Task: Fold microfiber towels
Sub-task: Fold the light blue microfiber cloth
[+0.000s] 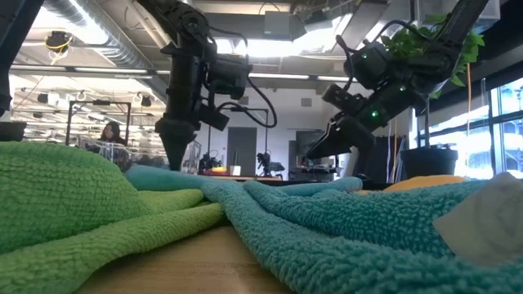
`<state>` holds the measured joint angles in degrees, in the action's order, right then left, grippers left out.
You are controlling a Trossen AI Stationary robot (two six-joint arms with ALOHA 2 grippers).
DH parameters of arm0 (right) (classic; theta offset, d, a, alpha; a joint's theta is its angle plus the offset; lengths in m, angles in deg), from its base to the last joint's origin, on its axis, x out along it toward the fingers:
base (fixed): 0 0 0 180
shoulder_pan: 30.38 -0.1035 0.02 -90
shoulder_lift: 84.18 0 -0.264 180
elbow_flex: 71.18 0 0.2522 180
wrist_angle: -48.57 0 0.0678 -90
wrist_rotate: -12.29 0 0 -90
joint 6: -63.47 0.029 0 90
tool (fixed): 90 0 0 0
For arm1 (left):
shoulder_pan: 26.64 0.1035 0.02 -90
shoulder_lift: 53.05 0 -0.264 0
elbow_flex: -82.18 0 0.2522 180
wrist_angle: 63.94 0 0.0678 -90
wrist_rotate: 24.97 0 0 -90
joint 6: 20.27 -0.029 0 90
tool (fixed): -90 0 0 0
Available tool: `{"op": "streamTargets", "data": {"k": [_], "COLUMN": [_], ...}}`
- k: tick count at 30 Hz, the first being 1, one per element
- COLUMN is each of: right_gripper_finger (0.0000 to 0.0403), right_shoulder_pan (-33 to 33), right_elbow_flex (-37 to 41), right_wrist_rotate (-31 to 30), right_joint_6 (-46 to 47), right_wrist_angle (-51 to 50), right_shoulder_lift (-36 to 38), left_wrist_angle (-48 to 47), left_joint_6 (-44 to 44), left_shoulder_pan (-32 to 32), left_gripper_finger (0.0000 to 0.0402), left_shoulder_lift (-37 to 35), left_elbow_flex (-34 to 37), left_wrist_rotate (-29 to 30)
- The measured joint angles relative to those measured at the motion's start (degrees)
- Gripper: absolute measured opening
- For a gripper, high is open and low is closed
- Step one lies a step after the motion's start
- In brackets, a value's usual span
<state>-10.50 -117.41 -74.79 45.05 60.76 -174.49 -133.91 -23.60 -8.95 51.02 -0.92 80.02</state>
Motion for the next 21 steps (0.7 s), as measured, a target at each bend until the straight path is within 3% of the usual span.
{"op": "streamTargets", "data": {"k": [7, 14, 21], "right_gripper_finger": [0.0108, 0.0108, 0.0108], "right_shoulder_pan": [-2.22, -4.06, -8.09], "right_elbow_flex": [0.00, 0.00, 0.00], "right_wrist_rotate": [1.00, 12.00, 15.23], "right_joint_6": [0.16, 0.14, -0.32], "right_wrist_angle": [-2.12, -3.22, -3.63], "right_shoulder_lift": [0.00, 0.00, 0.00], "left_wrist_angle": [-2.23, -7.73, -11.29], "left_joint_6": [2.01, 3.22, 5.47], "left_shoulder_pan": [-0.49, -3.29, -6.92], "left_gripper_finger": [0.0052, 0.0053, 0.0049], "left_shoulder_lift": [0.00, 0.00, -0.94], "left_elbow_flex": [-0.04, -1.50, -3.13], "left_wrist_rotate": [0.57, 7.75, 13.30]}}
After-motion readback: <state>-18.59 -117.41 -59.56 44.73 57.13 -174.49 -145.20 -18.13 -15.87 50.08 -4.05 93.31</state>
